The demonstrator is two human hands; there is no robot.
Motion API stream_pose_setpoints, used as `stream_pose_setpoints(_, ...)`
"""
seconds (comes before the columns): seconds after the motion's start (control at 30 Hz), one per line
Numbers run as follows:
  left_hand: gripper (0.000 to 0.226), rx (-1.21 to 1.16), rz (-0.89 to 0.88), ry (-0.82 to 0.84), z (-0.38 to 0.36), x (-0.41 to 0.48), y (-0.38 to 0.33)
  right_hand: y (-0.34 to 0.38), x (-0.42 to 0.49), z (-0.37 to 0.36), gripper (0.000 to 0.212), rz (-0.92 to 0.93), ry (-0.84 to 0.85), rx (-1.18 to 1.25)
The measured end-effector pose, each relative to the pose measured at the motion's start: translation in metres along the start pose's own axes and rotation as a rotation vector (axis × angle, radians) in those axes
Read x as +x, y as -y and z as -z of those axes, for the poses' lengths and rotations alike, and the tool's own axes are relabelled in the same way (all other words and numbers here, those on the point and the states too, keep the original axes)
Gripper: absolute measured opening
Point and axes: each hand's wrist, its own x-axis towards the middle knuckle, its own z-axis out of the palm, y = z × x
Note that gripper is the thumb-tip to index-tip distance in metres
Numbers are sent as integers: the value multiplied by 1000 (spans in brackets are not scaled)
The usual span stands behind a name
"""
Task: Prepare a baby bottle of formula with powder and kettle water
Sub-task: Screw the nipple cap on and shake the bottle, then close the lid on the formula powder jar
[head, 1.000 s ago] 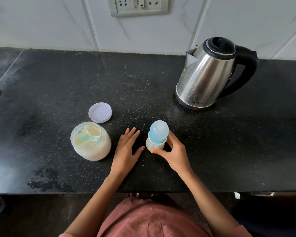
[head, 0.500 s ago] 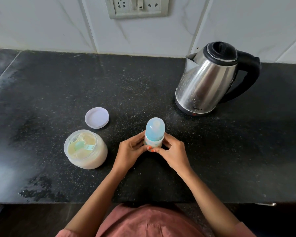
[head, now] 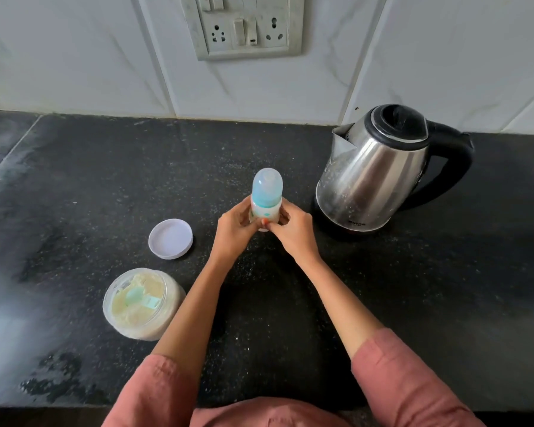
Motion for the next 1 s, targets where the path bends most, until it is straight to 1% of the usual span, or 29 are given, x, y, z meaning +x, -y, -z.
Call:
stream_pose_setpoints(0.2,51,-112,36,-20,1,11,1,-1,14,-5,49,-3,3,4)
stream_pose_setpoints(0.47,50,-163,89,-20,-1,13,9,-9,14,-9,48,-25,39,-9)
stream_pose_setpoints(0.6,50,-152,94,-8,0,12,9,-8,12,-9,46,-31,44,-12)
stream_pose_setpoints(0.7,54,-76,92,2,-1,10,8,-6,10,-8,44,-34,46,-30)
stream_pose_setpoints(0.87,63,26,136,-87,-1,-1,4,-2,0,-8,48,-38,-33,-40)
stream_pose_setpoints(0.93,62,36,154,-105,0,-9,4,-3,-7,-9,48,-31,-81,-35)
stream_pose_setpoints(1.0,60,39,156,-115,0,-21,4,-5,-16,-9,44,-10,-127,-53)
